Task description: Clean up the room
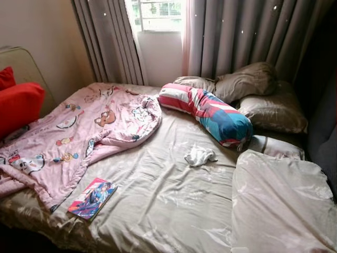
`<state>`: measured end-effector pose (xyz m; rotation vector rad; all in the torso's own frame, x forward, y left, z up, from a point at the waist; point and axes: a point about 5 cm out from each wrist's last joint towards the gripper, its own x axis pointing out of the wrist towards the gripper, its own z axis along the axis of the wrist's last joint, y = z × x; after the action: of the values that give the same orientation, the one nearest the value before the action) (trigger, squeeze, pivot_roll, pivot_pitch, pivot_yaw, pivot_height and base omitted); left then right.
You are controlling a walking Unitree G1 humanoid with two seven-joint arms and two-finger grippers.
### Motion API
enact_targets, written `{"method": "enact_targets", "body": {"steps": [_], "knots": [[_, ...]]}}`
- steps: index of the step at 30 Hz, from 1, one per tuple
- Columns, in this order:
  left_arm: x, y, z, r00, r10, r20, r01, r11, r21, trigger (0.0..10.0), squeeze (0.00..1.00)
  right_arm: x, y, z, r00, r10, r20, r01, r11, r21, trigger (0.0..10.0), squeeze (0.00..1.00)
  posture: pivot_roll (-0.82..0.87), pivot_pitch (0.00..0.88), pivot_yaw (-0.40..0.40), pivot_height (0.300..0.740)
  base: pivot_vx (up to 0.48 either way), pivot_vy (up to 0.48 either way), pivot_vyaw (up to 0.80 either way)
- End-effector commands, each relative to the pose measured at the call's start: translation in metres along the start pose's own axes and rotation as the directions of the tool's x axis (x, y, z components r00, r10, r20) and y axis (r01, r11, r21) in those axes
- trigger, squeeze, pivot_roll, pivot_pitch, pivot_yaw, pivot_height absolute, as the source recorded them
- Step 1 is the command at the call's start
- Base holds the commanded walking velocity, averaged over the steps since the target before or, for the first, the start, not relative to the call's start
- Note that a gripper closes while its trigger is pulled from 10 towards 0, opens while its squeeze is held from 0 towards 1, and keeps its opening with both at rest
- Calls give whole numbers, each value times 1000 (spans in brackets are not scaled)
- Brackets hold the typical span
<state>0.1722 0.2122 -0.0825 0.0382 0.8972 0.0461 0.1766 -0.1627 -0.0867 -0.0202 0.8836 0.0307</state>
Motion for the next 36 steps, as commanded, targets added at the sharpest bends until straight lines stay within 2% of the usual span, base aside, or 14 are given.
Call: {"method": "enact_targets", "body": {"steps": [1, 21, 29, 36], "knots": [[-1, 2, -4, 1000, 2, -24, -2, 1000, 4, 10000, 0, -1, -3, -5, 1000, -14, -24, 14, 1000, 9, 10000, 0, -13, 14, 79, 740, 0, 330, 0], [-1, 6, -5, 1000, 12, -29, -12, 1000, 1, 10000, 0, 1, 0, 4, 1000, -6, 8, 6, 999, 37, 10000, 0, -18, 25, 92, 740, 0, 407, 0], [-6, 28, -6, 999, 35, -30, -35, 999, -5, 10000, 0, 2, 2, 5, 1000, -1, 12, 1, 999, 36, 10000, 0, -14, 25, 92, 740, 0, 446, 0], [-7, 31, -7, 999, 38, -33, -38, 999, -5, 10000, 0, 3, 2, 8, 1000, -9, 17, 8, 999, 43, 10000, 0, -15, 26, 93, 740, 0, 446, 0]]}}
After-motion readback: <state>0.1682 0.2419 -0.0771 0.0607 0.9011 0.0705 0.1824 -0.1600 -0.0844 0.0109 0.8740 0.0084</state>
